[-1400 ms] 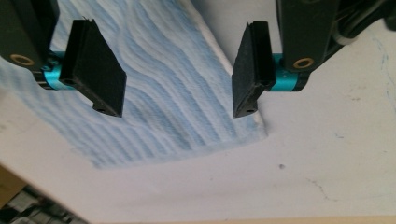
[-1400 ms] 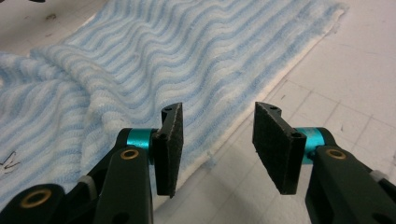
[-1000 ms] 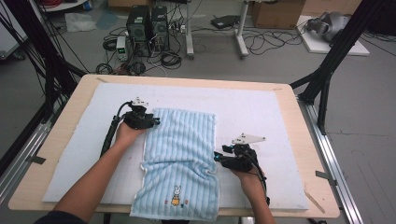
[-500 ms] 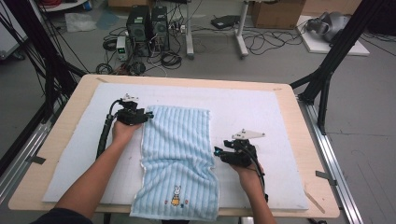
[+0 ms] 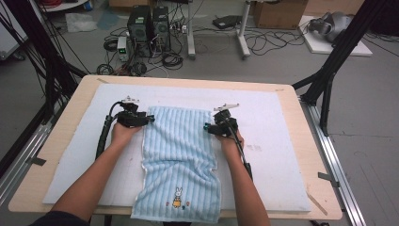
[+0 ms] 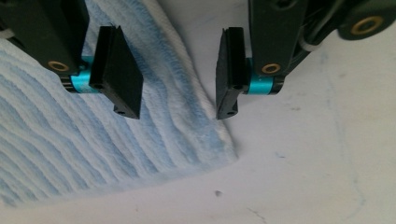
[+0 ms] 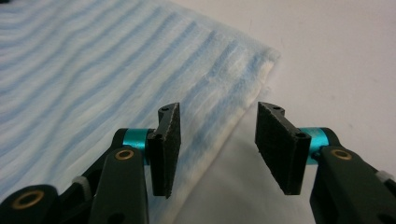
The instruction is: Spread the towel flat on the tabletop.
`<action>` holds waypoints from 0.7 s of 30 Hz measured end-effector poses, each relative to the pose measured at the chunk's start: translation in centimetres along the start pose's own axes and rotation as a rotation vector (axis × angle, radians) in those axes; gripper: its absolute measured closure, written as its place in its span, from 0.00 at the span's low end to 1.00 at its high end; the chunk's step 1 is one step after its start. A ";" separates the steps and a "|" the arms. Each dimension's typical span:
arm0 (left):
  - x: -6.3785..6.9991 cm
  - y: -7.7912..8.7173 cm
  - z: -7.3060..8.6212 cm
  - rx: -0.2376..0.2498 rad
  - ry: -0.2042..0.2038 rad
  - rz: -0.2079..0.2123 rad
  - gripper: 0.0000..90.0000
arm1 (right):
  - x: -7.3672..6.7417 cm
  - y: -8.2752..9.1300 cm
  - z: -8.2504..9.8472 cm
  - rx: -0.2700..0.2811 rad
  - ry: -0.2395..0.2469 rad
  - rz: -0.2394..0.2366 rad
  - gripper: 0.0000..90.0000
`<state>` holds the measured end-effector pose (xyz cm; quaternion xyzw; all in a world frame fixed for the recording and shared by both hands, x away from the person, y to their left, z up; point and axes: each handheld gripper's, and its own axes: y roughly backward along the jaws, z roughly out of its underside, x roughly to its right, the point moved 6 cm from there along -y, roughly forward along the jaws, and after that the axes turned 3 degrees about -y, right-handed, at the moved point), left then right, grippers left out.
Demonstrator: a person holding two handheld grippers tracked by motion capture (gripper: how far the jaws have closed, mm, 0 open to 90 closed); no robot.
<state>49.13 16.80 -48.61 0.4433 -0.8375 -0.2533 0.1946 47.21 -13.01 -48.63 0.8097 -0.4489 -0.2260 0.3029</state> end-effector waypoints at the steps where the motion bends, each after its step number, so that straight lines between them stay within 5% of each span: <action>1: 0.2 0.0 0.0 -0.003 -0.009 0.009 0.60 | 0.0 -0.3 -0.3 0.013 0.002 0.011 0.66; 3: 1.0 -0.3 0.1 -0.013 -0.081 0.030 0.88 | 0.1 -0.6 -0.6 0.016 0.032 0.015 0.87; 5: 1.7 -0.6 -0.2 -0.013 -0.109 0.027 0.95 | 0.0 -0.8 -0.9 0.000 0.028 0.006 0.96; 14: 2.6 -4.0 -2.6 -0.009 -0.103 -0.007 0.96 | 3.9 -1.0 -2.1 -0.012 -0.002 0.150 0.96; 18: 2.8 -4.9 -4.2 0.013 -0.099 -0.025 0.95 | 5.2 -0.8 -3.1 0.039 -0.025 0.231 0.96; 21: 2.8 -4.9 -4.6 0.019 -0.102 -0.061 0.85 | 5.3 -1.0 -3.5 0.042 -0.037 0.242 0.92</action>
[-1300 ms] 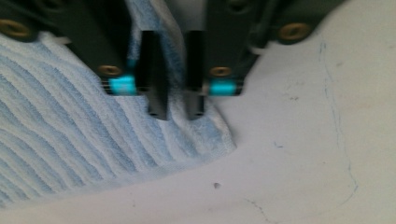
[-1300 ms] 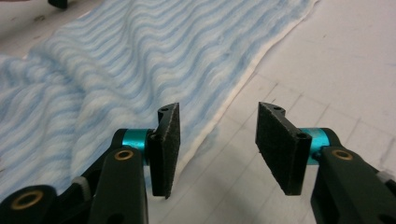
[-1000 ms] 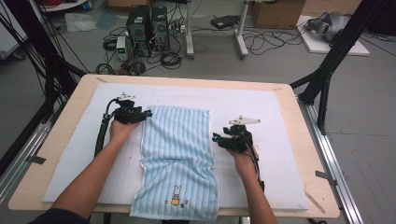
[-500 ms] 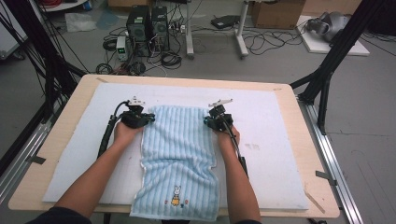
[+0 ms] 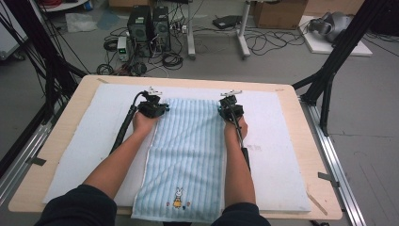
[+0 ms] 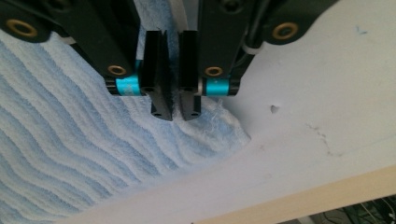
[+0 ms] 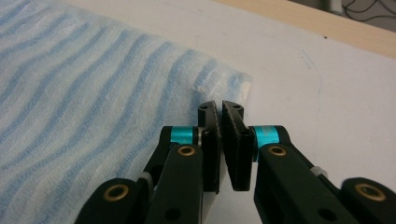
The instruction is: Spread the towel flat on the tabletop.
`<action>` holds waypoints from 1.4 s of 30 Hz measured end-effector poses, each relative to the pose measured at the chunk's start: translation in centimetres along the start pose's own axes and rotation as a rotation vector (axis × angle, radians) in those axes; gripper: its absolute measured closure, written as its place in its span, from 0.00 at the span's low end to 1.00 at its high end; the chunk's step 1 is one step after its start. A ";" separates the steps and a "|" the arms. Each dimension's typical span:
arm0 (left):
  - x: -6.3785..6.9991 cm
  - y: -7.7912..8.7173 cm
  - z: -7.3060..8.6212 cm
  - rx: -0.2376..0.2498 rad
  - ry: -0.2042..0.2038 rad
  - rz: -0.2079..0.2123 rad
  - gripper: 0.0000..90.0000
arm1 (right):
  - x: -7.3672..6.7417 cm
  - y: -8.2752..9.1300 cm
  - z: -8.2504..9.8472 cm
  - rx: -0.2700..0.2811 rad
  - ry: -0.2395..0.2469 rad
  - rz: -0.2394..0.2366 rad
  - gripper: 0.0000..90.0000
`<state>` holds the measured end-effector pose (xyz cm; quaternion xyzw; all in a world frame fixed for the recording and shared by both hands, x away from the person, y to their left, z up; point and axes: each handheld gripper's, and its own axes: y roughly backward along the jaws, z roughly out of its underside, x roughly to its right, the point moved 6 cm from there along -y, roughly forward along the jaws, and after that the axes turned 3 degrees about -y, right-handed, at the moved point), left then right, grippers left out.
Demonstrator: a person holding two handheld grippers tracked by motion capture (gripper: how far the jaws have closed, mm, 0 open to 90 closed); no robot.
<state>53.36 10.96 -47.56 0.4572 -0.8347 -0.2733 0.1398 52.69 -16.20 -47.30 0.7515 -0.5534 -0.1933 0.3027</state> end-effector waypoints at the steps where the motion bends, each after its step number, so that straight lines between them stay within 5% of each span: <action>1: -0.4 0.1 0.0 -0.002 0.013 -0.017 0.74 | 0.1 0.0 0.0 0.001 0.005 0.006 0.88; 3: -1.3 0.5 0.1 -0.001 0.043 -0.032 0.64 | 0.6 0.3 0.0 0.012 -0.043 -0.008 0.77; 7: -2.8 0.8 0.0 0.028 0.090 -0.045 0.61 | 2.0 1.3 0.1 0.046 -0.134 -0.023 0.71; 9: -2.7 0.4 0.0 0.033 0.108 -0.007 0.62 | 2.4 1.7 0.3 0.054 -0.149 -0.027 0.69; 13: -1.4 -1.0 0.7 -0.034 0.030 0.037 0.67 | 2.9 2.5 1.2 0.056 -0.159 -0.053 0.66; 15: -1.0 -1.2 0.5 -0.027 -0.023 0.028 0.80 | 3.2 2.9 1.7 0.062 -0.169 -0.063 0.65; 16: -1.0 -1.3 0.4 -0.032 -0.052 0.011 0.94 | 3.3 3.1 1.9 0.063 -0.174 -0.070 0.65; 18: -1.6 -1.5 0.0 -0.063 -0.084 -0.088 0.96 | 3.5 3.4 2.3 0.059 -0.170 -0.074 0.65; 20: -2.8 -1.6 0.0 -0.065 -0.028 -0.141 0.97 | 3.6 3.7 2.6 0.059 -0.172 -0.077 0.65; 22: -3.2 -1.6 0.2 -0.047 0.034 -0.119 0.96 | 3.6 4.0 2.8 0.063 -0.175 -0.084 0.65; 24: -3.3 -1.5 0.2 -0.042 0.005 -0.128 0.90 | 3.4 4.0 3.0 0.064 -0.178 -0.110 0.65; 26: -3.6 -1.3 0.2 -0.040 0.032 -0.125 0.72 | 2.9 3.6 3.0 0.056 -0.173 -0.146 0.65; 30: -3.7 -0.7 0.3 -0.057 0.068 -0.069 0.64 | 0.8 2.3 3.3 0.019 -0.130 -0.214 0.69; 34: -3.6 0.3 0.7 -0.034 0.089 -0.055 0.61 | -0.4 1.4 3.2 0.012 -0.061 -0.190 0.94; 36: -3.6 0.8 1.1 -0.034 0.101 -0.044 0.61 | -0.5 1.1 2.9 -0.002 -0.037 -0.188 0.97; 38: -3.5 1.2 1.5 -0.045 0.106 -0.034 0.61 | -0.2 0.8 2.2 -0.025 0.017 -0.100 0.98; 42: -2.6 1.7 1.9 -0.039 0.119 0.009 0.62 | 1.4 0.2 1.4 0.014 -0.058 -0.006 0.94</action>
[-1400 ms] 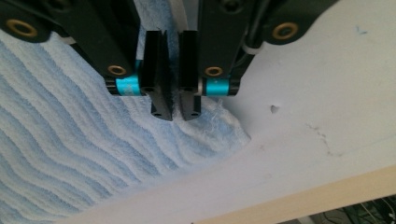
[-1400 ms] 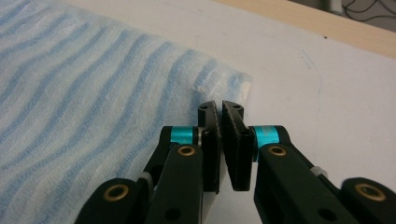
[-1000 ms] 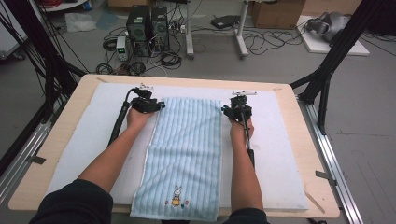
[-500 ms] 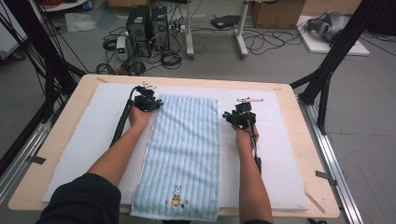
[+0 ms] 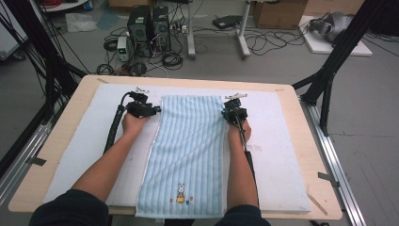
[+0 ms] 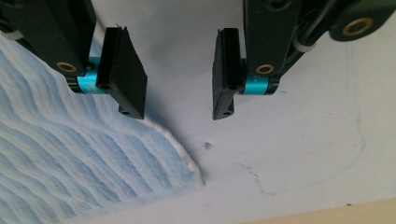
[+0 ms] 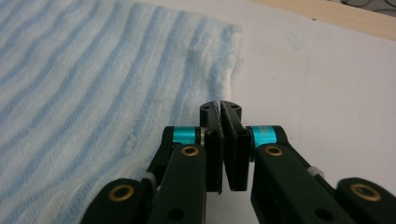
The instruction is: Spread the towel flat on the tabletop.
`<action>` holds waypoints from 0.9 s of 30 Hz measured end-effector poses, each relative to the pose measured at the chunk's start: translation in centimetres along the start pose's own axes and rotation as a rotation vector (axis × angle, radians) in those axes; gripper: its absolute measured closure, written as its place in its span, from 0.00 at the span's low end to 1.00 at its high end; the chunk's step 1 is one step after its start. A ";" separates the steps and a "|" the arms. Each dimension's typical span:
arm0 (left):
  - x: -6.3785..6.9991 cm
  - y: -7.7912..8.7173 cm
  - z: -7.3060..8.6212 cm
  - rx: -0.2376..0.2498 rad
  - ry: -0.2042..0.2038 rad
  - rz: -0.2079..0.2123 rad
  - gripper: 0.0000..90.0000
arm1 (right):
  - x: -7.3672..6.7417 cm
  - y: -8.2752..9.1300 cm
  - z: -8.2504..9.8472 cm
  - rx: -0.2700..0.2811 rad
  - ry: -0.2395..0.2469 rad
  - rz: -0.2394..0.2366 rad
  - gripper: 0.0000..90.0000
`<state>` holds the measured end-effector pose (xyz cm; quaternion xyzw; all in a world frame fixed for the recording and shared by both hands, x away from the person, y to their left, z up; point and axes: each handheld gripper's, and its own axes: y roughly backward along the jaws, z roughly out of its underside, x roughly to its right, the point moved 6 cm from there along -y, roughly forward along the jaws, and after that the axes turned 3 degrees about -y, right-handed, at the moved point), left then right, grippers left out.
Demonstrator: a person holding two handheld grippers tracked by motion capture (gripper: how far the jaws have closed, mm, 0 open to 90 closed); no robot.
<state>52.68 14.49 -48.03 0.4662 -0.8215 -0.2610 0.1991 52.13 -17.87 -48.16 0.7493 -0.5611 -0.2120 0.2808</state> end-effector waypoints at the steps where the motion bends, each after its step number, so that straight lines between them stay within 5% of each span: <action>1: 0.3 -0.1 0.0 -0.001 -0.003 0.017 0.62 | 0.0 -0.1 0.1 -0.003 -0.035 -0.016 0.87; 5: 1.8 -0.7 -0.2 0.030 -0.016 0.072 0.63 | -0.5 0.7 0.3 0.019 -0.043 -0.056 0.74; 8: 2.5 -1.3 0.1 0.006 -0.116 0.020 0.72 | -0.3 1.9 0.3 0.045 -0.052 -0.083 0.70; 10: 2.5 -1.4 0.0 0.008 -0.133 0.014 0.95 | -0.1 2.7 0.6 0.051 -0.064 -0.102 0.69; 14: 1.3 -1.7 -0.4 0.016 -0.104 -0.093 0.97 | 0.2 4.2 1.6 0.057 -0.068 -0.134 0.69; 16: 0.6 -1.7 -0.5 0.026 -0.034 -0.095 0.94 | 0.0 5.0 2.4 0.057 -0.067 -0.152 0.69; 19: 0.2 -1.4 -0.3 0.025 -0.004 -0.073 0.67 | -0.7 5.9 3.8 0.049 -0.068 -0.198 0.68; 21: 0.0 -0.9 0.0 0.008 -0.005 -0.043 0.61 | -1.3 6.2 4.7 0.013 -0.046 -0.225 0.66; 27: 0.2 0.6 0.8 0.022 0.022 0.053 0.64 | -2.4 6.6 5.8 -0.023 -0.009 -0.247 0.74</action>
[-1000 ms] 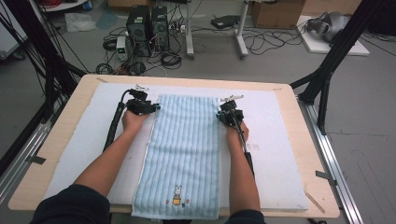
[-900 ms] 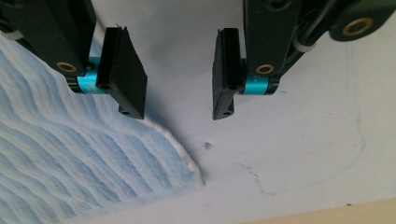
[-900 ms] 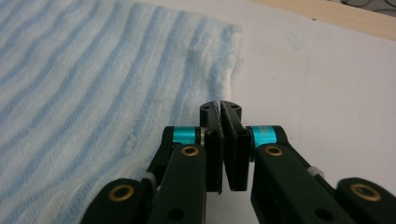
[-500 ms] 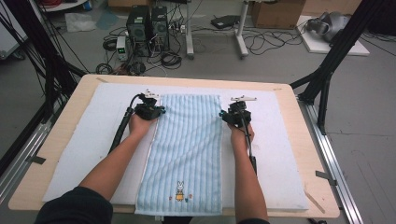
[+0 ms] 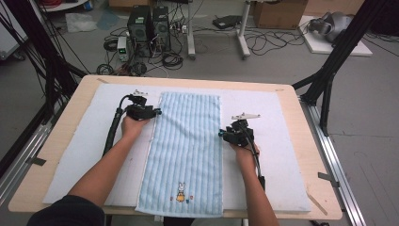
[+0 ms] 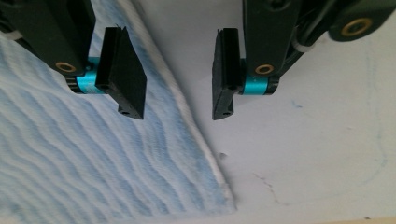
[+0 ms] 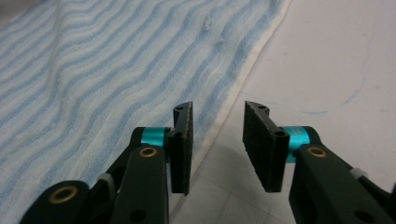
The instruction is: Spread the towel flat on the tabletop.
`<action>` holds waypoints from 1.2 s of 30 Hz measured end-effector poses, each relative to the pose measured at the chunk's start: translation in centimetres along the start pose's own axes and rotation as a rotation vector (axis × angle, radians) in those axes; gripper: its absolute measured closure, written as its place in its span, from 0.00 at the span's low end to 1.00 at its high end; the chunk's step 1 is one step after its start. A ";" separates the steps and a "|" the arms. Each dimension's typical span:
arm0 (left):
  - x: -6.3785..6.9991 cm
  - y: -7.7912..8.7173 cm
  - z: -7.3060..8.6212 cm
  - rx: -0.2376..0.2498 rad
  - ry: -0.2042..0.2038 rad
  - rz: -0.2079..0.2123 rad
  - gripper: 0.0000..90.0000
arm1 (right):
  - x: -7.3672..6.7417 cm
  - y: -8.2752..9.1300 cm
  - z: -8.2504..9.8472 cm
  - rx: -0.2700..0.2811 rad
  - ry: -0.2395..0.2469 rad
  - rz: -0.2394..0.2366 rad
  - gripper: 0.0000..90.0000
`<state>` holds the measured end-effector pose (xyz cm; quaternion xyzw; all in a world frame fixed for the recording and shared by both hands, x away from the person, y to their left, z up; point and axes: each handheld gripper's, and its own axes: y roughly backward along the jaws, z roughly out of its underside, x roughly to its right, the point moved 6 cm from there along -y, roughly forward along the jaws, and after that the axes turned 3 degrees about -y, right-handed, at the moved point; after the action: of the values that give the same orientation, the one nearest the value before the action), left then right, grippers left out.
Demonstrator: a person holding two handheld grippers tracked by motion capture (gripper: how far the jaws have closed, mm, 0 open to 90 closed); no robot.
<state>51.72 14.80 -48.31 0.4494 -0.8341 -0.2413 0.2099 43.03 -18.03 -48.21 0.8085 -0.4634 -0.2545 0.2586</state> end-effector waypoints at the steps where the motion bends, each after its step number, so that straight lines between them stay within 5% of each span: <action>1: 0.2 0.0 0.2 -0.013 -0.007 0.011 0.66 | 0.0 -0.3 0.0 -0.005 0.002 0.005 0.76; 4: 0.9 -0.1 0.4 -0.031 -0.045 0.022 0.69 | 0.2 -1.0 -0.2 -0.001 -0.005 0.012 0.83; 7: 1.3 -0.1 0.5 -0.036 -0.102 0.023 0.92 | -0.2 -1.3 -0.6 -0.032 0.040 0.009 0.98; 9: 1.3 -0.2 0.4 -0.033 -0.104 -0.005 0.97 | -0.3 -1.5 -1.0 -0.047 0.104 0.062 0.99; 12: 1.3 -0.4 0.3 -0.019 -0.084 -0.045 0.97 | 0.4 -1.8 -1.3 -0.029 0.072 0.121 0.99; 18: 1.1 0.3 0.6 -0.008 -0.073 -0.042 0.65 | 0.6 -1.0 -1.1 0.004 0.029 0.114 0.78; 25: 1.3 3.5 2.2 0.045 -0.069 0.013 0.65 | -0.3 2.0 -0.5 0.048 0.055 0.065 0.75; 31: 2.8 6.6 4.0 0.083 -0.098 0.043 0.61 | -2.1 4.5 2.5 0.039 0.118 0.057 0.73; 36: 4.2 9.0 5.4 0.110 -0.115 0.049 0.57 | -3.8 6.7 5.1 0.062 0.106 -0.014 0.72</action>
<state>40.73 16.71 -46.69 0.4250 -0.8676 -0.2156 0.1424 33.96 -18.54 -46.94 0.8317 -0.4510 -0.1987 0.2557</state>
